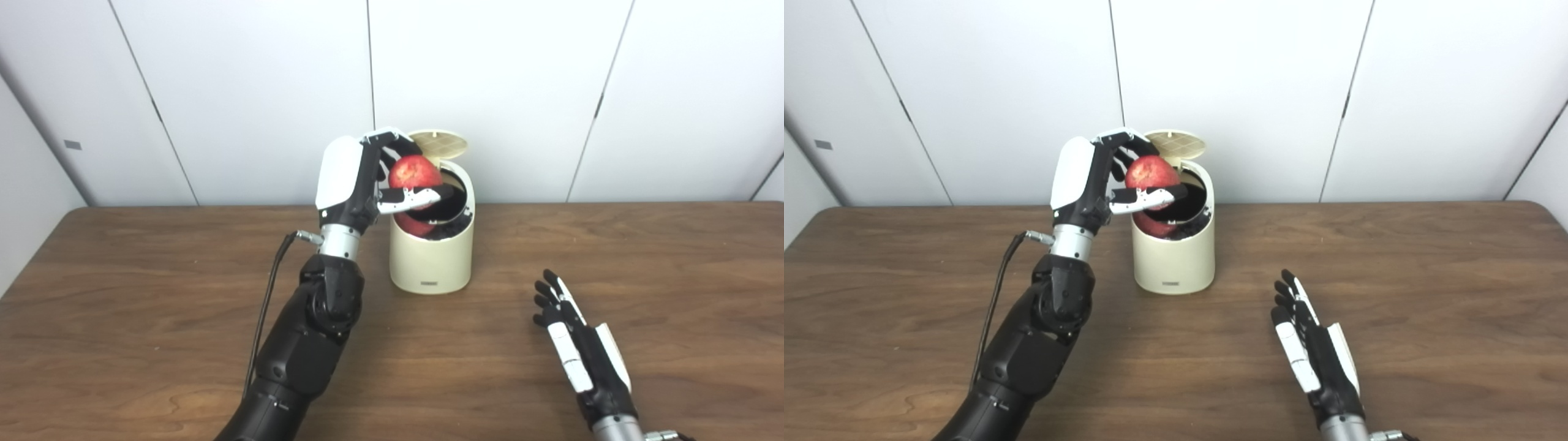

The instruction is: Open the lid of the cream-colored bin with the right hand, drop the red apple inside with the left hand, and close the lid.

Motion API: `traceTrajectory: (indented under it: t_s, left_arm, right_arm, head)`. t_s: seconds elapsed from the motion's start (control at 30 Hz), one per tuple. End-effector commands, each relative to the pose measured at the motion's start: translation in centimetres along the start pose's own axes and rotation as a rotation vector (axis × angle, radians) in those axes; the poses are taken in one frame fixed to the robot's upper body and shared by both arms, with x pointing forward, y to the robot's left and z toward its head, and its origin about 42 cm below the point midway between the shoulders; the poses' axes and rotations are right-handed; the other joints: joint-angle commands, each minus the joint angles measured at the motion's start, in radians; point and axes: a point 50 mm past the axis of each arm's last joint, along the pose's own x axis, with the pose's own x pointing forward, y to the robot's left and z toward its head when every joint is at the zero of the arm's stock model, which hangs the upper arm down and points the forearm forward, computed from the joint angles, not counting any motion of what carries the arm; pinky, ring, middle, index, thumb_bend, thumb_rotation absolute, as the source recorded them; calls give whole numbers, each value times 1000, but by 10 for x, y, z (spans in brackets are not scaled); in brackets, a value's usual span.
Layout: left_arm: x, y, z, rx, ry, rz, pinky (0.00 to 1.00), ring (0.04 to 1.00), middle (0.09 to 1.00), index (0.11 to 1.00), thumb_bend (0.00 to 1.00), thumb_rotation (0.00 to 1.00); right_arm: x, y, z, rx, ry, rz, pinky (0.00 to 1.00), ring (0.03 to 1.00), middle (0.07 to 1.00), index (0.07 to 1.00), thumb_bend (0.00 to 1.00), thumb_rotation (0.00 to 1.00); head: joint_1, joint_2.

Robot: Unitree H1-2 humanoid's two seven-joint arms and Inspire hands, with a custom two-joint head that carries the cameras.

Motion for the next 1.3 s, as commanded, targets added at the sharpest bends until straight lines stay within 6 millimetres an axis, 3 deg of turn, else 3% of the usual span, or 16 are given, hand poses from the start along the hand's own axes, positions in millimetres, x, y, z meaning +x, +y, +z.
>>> traceTrajectory:
  t_s: [0.0, 0.2, 0.47, 0.57, 0.73, 0.83, 0.87, 0.9, 0.93, 1.03, 1.27]
  left_arm:
    - [24, 9, 20, 4, -102, 54, 317, 414, 563, 488, 468, 0]
    - [17, 1, 15, 66, -110, 1, 372, 422, 545, 485, 474, 0]
    - [8, -11, 17, 100, -79, -27, 348, 442, 545, 493, 475, 0]
    - [6, -14, 19, 216, -91, -13, 453, 540, 530, 482, 514, 0]
    - [5, -15, 19, 306, -91, -16, 507, 588, 531, 483, 520, 0]
    - [4, -14, 15, 355, -82, -35, 556, 644, 651, 494, 523, 49]
    - [4, -13, 14, 358, -79, -41, 570, 660, 673, 573, 720, 25]
    - [4, -13, 13, 359, -76, -46, 586, 679, 697, 632, 843, 10]
    - [3, -13, 12, 358, -75, -49, 589, 687, 709, 655, 890, 5]
    - [2, -12, 11, 337, -75, -57, 583, 688, 720, 676, 939, 0]
    - [2, -9, 13, 280, -73, -36, 585, 661, 682, 650, 928, 0]
  right_arm:
    - [5, 1, 16, 5, -76, -12, 842, 916, 935, 954, 502, 1000]
    - [5, -1, 18, 4, -71, -21, 847, 921, 933, 957, 510, 1000]
    - [6, -2, 19, 7, -68, -20, 835, 911, 929, 955, 518, 1000]
    - [5, -2, 20, 9, -69, -19, 837, 910, 924, 954, 519, 1000]
    - [4, -3, 21, 9, -67, -16, 822, 897, 903, 949, 519, 1000]
    - [4, -4, 22, 7, -69, -9, 814, 890, 892, 944, 499, 1000]
    - [5, -4, 22, 6, -70, -6, 809, 885, 887, 941, 498, 1000]
    - [5, -5, 22, 7, -70, -3, 800, 877, 883, 939, 502, 1000]
    - [5, -5, 22, 8, -69, -2, 794, 871, 881, 937, 499, 1000]
    - [5, -5, 22, 2, -68, 0, 781, 858, 873, 932, 506, 1000]
    - [5, -7, 21, 8, -57, 2, 793, 861, 869, 940, 522, 1000]
  head:
    - [-1, 1]
    - [-2, 1]
    - [-1, 0]
    - [1, 1]
    - [1, 1]
    - [5, 7]
    - [5, 7]
    - [5, 7]
    - [5, 7]
    - [8, 9]
    - [14, 12]
